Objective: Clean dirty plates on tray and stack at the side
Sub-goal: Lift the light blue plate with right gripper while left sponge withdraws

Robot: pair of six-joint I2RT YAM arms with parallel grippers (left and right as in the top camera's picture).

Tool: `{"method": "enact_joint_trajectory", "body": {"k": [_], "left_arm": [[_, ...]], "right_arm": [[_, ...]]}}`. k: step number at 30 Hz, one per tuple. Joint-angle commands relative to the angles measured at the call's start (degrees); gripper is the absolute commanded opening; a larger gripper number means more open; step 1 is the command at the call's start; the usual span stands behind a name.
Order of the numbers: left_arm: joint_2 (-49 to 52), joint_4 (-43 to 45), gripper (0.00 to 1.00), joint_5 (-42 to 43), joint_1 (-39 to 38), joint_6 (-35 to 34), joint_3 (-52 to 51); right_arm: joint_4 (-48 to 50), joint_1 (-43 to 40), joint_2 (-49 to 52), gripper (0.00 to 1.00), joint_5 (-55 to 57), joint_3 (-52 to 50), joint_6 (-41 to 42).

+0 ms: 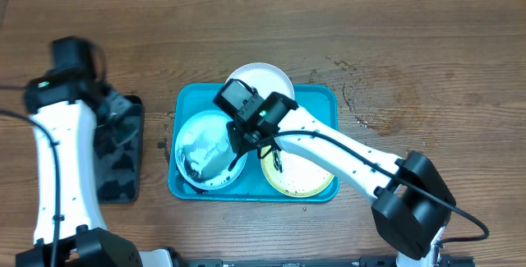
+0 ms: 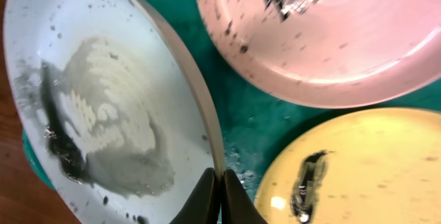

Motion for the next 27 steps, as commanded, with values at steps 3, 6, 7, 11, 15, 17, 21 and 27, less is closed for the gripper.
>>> {"method": "enact_joint_trajectory", "body": {"k": [3, 6, 7, 11, 15, 17, 21, 27], "left_arm": [[-0.3, -0.6, 0.04, 6.6, 7.2, 0.5, 0.7], [-0.3, -0.7, 0.04, 6.6, 9.5, 2.7, 0.7], [-0.3, -0.6, 0.04, 6.6, 9.8, 2.7, 0.7], [-0.2, 0.1, 0.04, 6.8, 10.5, 2.7, 0.7], [-0.2, 0.2, 0.04, 6.8, 10.5, 2.7, 0.7], [-0.2, 0.2, 0.04, 6.8, 10.5, 2.7, 0.7], [-0.2, 0.2, 0.04, 6.8, 10.5, 2.7, 0.7], [-0.2, 0.1, 0.04, 6.8, 10.4, 2.7, 0.4]], "right_arm": [[-4.1, 2.7, -0.7, 0.04, 12.6, 9.4, -3.5], [-5.5, 5.5, -0.7, 0.04, 21.1, 13.3, -7.2], [-5.7, 6.4, -0.7, 0.04, 23.9, 14.1, -8.2], [-5.9, 10.9, -0.7, 0.04, 35.6, 16.4, -13.7], [-5.8, 15.5, -0.7, 0.04, 48.9, 16.7, -19.5], [-5.6, 17.2, -0.7, 0.04, 54.0, 16.7, -22.4], [-4.1, 19.6, -0.7, 0.04, 63.3, 16.7, -27.0], [-3.7, 20.6, -0.7, 0.04, 64.8, 16.7, -28.6]]}}
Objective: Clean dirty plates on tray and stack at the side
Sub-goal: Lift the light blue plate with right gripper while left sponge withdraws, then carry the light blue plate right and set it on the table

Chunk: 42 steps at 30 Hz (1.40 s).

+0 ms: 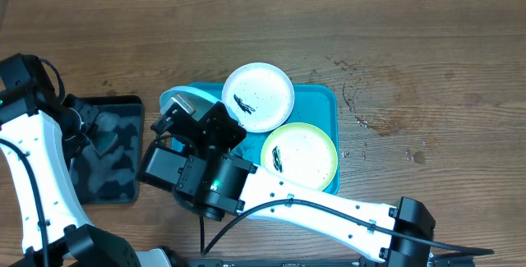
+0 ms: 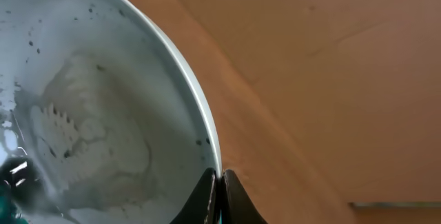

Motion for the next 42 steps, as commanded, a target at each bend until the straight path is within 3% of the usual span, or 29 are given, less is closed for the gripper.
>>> {"method": "enact_joint_trajectory", "body": {"k": [1, 20, 31, 34, 36, 37, 39, 42], "left_arm": [[-0.2, 0.1, 0.04, 0.6, 0.2, 1.1, 0.4], [-0.2, 0.1, 0.04, 0.6, 0.2, 1.1, 0.4], [-0.2, 0.1, 0.04, 0.6, 0.2, 1.1, 0.4], [-0.2, 0.1, 0.04, 0.6, 0.2, 1.1, 0.4], [-0.2, 0.0, 0.04, 0.6, 0.2, 1.1, 0.4], [-0.2, -0.2, 0.04, 0.6, 0.2, 1.1, 0.4], [-0.2, -0.2, 0.04, 0.7, 0.1, 1.1, 0.4], [-0.2, -0.3, 0.04, 1.3, 0.1, 1.2, 0.4]], "right_arm": [[0.5, 0.0, -0.6, 0.04, 4.8, 1.9, -1.7], [0.3, 0.0, -0.6, 0.04, 0.3, 1.9, 0.2], [-0.1, 0.0, -0.6, 0.04, 9.3, 1.9, -8.2], [-0.6, 0.0, -0.6, 0.04, 0.5, 1.9, -7.1], [-1.9, -0.8, -0.6, 0.04, -2.8, 1.9, 0.0], [-2.2, -2.1, -0.8, 0.04, -5.6, 1.9, 7.3], [-2.2, -5.5, -0.9, 0.04, -19.4, 1.9, 11.7], [-3.9, -12.1, -1.8, 0.04, -30.6, 2.0, 18.2]]}}
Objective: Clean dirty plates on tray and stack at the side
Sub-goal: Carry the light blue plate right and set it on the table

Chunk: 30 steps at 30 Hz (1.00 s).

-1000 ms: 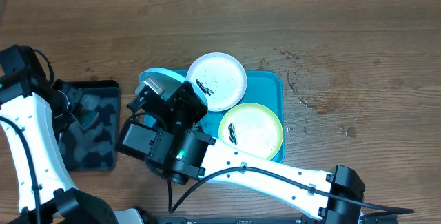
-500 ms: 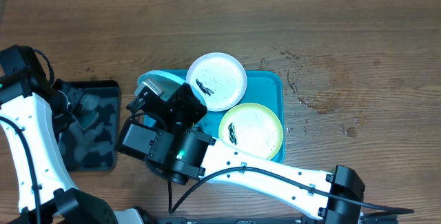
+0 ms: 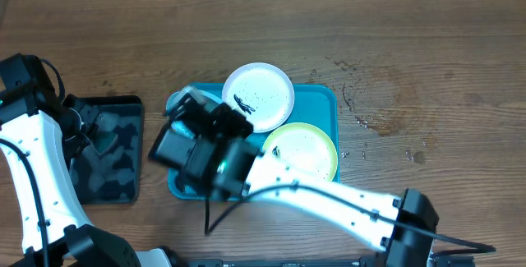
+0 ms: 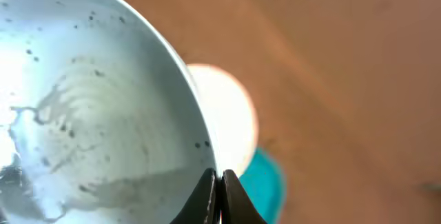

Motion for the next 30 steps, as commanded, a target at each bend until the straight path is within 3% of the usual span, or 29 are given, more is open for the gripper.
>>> {"method": "enact_joint_trajectory", "body": {"k": [1, 5, 8, 13, 19, 24, 30], "left_arm": [[-0.2, -0.2, 0.04, 2.3, 0.1, 1.9, 0.4], [-0.2, 0.2, 0.04, 5.2, 0.1, 4.5, 0.4], [-0.2, 0.3, 0.04, 6.9, 0.1, 5.7, 0.4], [-0.1, 0.3, 0.04, 8.5, -0.7, 5.7, 0.1], [-0.1, 2.4, 0.04, 8.5, -3.4, 5.7, -1.7], [-0.1, 5.9, 0.04, 11.8, -5.3, 7.5, -4.6], [-0.1, 7.9, 0.04, 12.7, -8.4, 10.3, -5.8]], "right_arm": [[-1.5, -10.6, -2.6, 0.04, -21.2, 1.9, 12.8], [-3.4, -27.3, -3.9, 0.04, -51.3, 1.9, 12.7], [-8.6, -40.9, -3.8, 0.04, -62.9, 1.1, 10.6], [-12.3, -58.5, -3.8, 0.04, -63.1, -3.5, 3.6], [-8.8, -72.9, -3.7, 0.04, -63.0, -9.3, 3.1], [0.3, -80.2, -3.6, 0.04, -62.8, -15.7, 3.2], [5.8, -82.9, -3.5, 0.04, -58.1, -19.9, 6.4]]}}
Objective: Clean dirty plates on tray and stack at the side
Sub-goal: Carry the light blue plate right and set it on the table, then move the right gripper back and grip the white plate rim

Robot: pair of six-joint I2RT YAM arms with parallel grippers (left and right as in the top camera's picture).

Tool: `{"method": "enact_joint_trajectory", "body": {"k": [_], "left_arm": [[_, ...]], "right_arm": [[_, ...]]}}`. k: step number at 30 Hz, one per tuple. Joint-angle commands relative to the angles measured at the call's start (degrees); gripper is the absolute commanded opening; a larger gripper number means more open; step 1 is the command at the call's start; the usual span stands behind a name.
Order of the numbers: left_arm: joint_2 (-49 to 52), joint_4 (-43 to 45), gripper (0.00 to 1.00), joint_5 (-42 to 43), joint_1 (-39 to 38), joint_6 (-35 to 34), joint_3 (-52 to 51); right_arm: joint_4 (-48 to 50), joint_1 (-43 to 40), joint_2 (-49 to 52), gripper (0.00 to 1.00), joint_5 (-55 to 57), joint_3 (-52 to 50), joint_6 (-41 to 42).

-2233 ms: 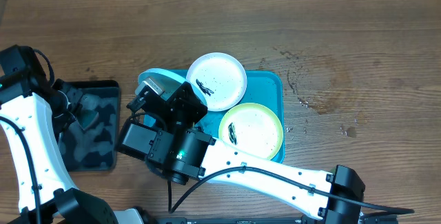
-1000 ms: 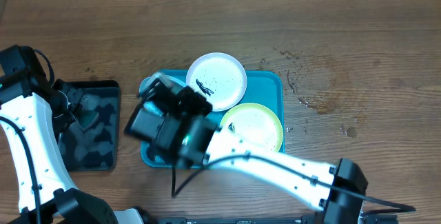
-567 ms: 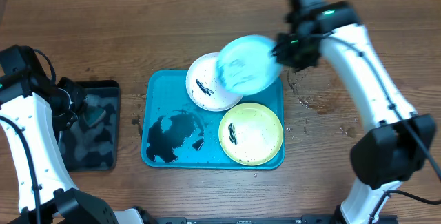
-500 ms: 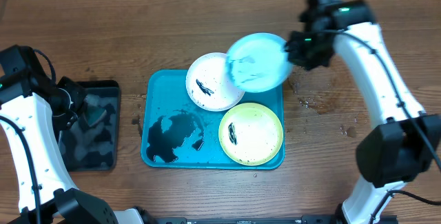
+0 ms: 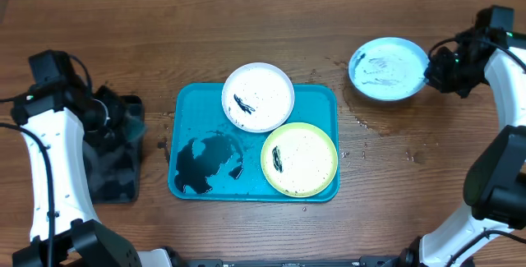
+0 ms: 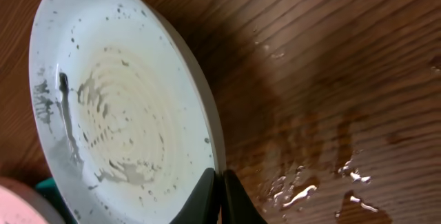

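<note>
A light blue plate [image 5: 386, 68] with grey smears is right of the teal tray [image 5: 329, 98], low over the wooden table. My right gripper [image 5: 429, 71] is shut on its right rim. In the right wrist view the plate [image 6: 117, 114] is tilted, with the gripper [image 6: 221, 182] pinching its edge. On the tray lie a white plate [image 5: 257, 96] with a black smear, a yellow-green plate [image 5: 299, 158] with a black smear, and a black spill [image 5: 204, 164]. My left gripper [image 5: 122, 119] hovers over a dark camouflage cloth [image 5: 115, 164]; its jaws are hidden.
Water drops [image 6: 303, 191] lie on the wood beside the held plate. A wet stain [image 5: 353, 94] marks the table between the tray and the plate. A corner of the pink-looking plate [image 6: 14, 203] shows at the wrist view's lower left.
My right gripper held the blue plate high over the tray's left side; now it holds it low over the table, right of the tray. The left arm has shifted slightly over the cloth.
My right gripper was shut on the rim of the blue plate lying in the tray's left half. Then the plate was raised and tilted at the tray's left, and stayed aloft. Now it is at the table's right, and a black spill shows where it lay.
</note>
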Motion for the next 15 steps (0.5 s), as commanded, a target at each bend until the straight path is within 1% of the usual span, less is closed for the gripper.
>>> {"method": "enact_joint_trajectory", "body": {"k": [1, 4, 6, 7, 9, 12, 14, 15], "left_arm": [[-0.1, 1.0, 0.04, 1.7, -2.2, 3.5, -0.2], [-0.1, 1.3, 0.04, 1.7, -4.0, 4.5, -0.2], [-0.1, 1.5, 0.04, 1.7, -4.8, 4.5, -0.2], [-0.1, 1.7, 0.04, 1.7, -4.9, 4.5, -0.2], [-0.1, 1.7, 0.04, 1.7, -4.9, 4.5, -0.2], [-0.1, 1.7, 0.04, 1.7, -5.0, 4.5, -0.2], [-0.1, 1.7, 0.04, 1.7, -5.1, 4.5, -0.2], [-0.1, 1.7, 0.04, 1.7, -5.1, 4.5, -0.2]], "right_arm": [[1.9, -0.2, -1.8, 0.04, 4.0, -2.6, 2.6], [2.9, 0.3, -1.1, 0.04, 4.0, -4.2, 2.6], [2.4, 1.1, -0.4, 0.26, 2.6, -4.4, 2.5], [2.3, 1.8, -0.3, 0.36, -0.5, -4.4, 1.8], [2.1, 2.7, -0.3, 0.43, -5.7, -4.4, -0.5], [2.2, 4.6, -0.3, 0.48, -11.8, -4.4, -1.0], [2.5, 7.7, -0.3, 0.52, -19.0, -4.4, -3.8], [2.5, 8.8, -0.3, 0.53, -20.6, -4.4, -4.6]]}}
